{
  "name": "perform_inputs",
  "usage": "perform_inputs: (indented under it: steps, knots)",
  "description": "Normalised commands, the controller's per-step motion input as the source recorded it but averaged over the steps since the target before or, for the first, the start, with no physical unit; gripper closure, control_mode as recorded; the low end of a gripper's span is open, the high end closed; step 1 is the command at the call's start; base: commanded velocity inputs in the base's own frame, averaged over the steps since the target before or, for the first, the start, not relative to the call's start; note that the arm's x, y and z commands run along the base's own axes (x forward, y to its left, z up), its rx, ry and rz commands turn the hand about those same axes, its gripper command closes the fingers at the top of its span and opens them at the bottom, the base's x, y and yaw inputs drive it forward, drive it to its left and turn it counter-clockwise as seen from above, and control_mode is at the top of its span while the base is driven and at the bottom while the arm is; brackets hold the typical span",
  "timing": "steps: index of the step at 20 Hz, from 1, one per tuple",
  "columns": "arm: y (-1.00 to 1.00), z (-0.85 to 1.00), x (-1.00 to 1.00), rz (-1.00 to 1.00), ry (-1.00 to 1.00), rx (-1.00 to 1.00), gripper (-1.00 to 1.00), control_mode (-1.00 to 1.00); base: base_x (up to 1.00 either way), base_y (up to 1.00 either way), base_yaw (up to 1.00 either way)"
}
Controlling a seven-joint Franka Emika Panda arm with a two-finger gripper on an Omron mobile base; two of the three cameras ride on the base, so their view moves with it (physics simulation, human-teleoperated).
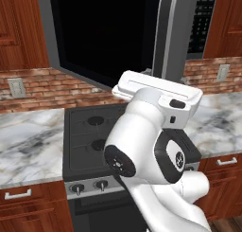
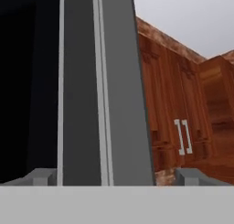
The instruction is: The microwave is finished heating the fish and tomato. Take the bowl containing the food and place it on the dining counter.
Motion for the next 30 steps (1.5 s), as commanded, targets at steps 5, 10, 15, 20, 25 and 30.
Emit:
perform_inputs:
  steps: [5,10,15,20,25,30]
  knots:
    - [0.11,0.00,0.00,-0.01,0.00,0.00,-1.00,-1.00,0.00,0.00,0.00]
    - [0.24,0.00,0.03,0.00,0.00,-0.02,-1.00,-1.00,0.00,0.00,0.00]
    - [0.26,0.00,0.00,0.00,0.00,-0.02,-1.00,-1.00,0.00,0.00,0.00]
    - [-0.16,0.00,-0.49,0.00,-0.03,0.00,-1.00,-1.00,0.00,0.00,0.00]
    - [-0.74,0.00,-1.00,0.00,-0.08,0.07,-1.00,-1.00,0.00,0.00,0.00]
    - [-1.00,0.00,-0.40,0.08,-0.05,0.23,-1.00,-1.00,0.00,0.00,0.00]
